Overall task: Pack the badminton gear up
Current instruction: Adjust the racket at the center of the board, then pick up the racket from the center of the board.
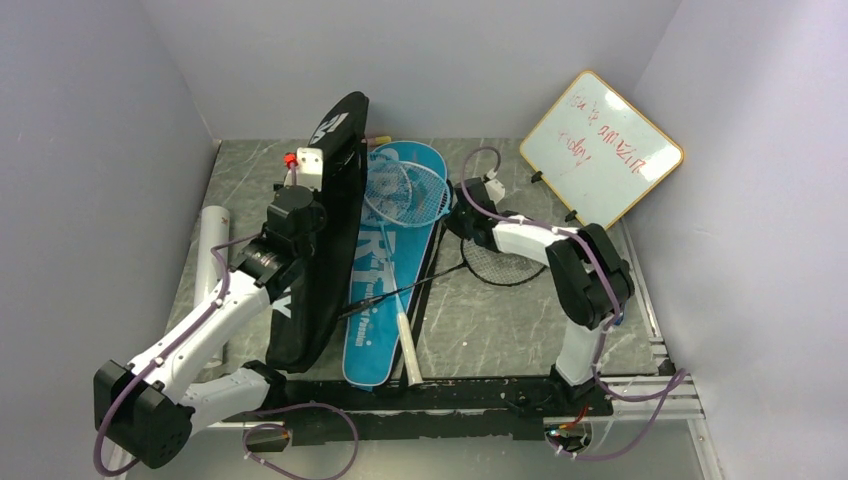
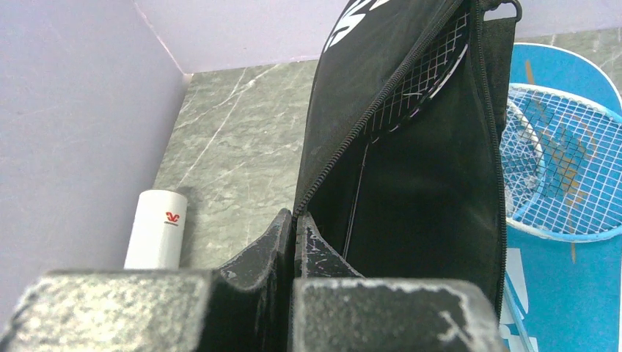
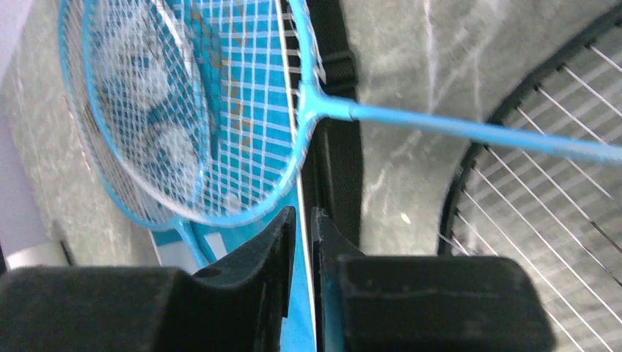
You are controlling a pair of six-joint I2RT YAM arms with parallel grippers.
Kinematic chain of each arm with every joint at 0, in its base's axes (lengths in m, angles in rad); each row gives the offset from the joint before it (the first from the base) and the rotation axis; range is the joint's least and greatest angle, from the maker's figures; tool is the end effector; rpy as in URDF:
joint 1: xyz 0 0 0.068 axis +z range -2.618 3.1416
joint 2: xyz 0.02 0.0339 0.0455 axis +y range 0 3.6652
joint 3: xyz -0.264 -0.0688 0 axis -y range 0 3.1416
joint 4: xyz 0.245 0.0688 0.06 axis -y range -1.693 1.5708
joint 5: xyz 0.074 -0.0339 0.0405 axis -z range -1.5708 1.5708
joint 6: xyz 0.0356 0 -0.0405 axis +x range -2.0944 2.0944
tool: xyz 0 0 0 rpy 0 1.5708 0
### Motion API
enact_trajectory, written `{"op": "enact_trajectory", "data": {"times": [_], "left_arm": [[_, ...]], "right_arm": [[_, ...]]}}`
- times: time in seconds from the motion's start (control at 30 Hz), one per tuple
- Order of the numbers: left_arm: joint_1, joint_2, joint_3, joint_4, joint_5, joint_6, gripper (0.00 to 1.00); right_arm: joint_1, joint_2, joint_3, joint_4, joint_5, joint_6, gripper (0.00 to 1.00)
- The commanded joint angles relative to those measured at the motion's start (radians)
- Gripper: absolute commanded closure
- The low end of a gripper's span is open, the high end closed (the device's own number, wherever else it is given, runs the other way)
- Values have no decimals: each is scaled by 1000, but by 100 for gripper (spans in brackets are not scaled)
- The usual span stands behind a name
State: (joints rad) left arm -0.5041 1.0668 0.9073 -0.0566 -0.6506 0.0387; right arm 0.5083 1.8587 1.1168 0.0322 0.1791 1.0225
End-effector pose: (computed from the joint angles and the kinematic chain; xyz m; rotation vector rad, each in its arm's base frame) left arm 0.2240 -0.0989 0.3431 0.0114 1.7483 0.2408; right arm 0.3515 0.1886 0.1743 0.6876 2.2363 0.5925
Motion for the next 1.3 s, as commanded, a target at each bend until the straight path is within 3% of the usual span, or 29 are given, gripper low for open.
{"op": "enact_trajectory", "data": {"times": [0.0, 0.17, 0.37, 0.7, 0.83, 1.0, 1.27], "left_arm": [[11, -34, 3, 29, 12, -21, 95], [17, -42, 6, 20, 53, -26, 95], [19, -41, 5, 14, 80, -32, 95], [21, -34, 5, 14, 83, -28, 95], [23, -34, 7, 12, 82, -27, 95], [24, -40, 5, 14, 80, -28, 95], [29, -56, 14, 1, 77, -33, 95]], "right_arm": [[6, -121, -57, -105, -16, 50, 74], [31, -267, -241, -97, -14, 168, 56], [75, -331, -351, -85, 21, 280, 55], [90, -178, -341, 5, -26, 370, 54], [95, -154, -304, -24, -17, 358, 74], [96, -248, -328, -96, 16, 318, 98], [88, -467, -338, -361, 51, 230, 100]]}}
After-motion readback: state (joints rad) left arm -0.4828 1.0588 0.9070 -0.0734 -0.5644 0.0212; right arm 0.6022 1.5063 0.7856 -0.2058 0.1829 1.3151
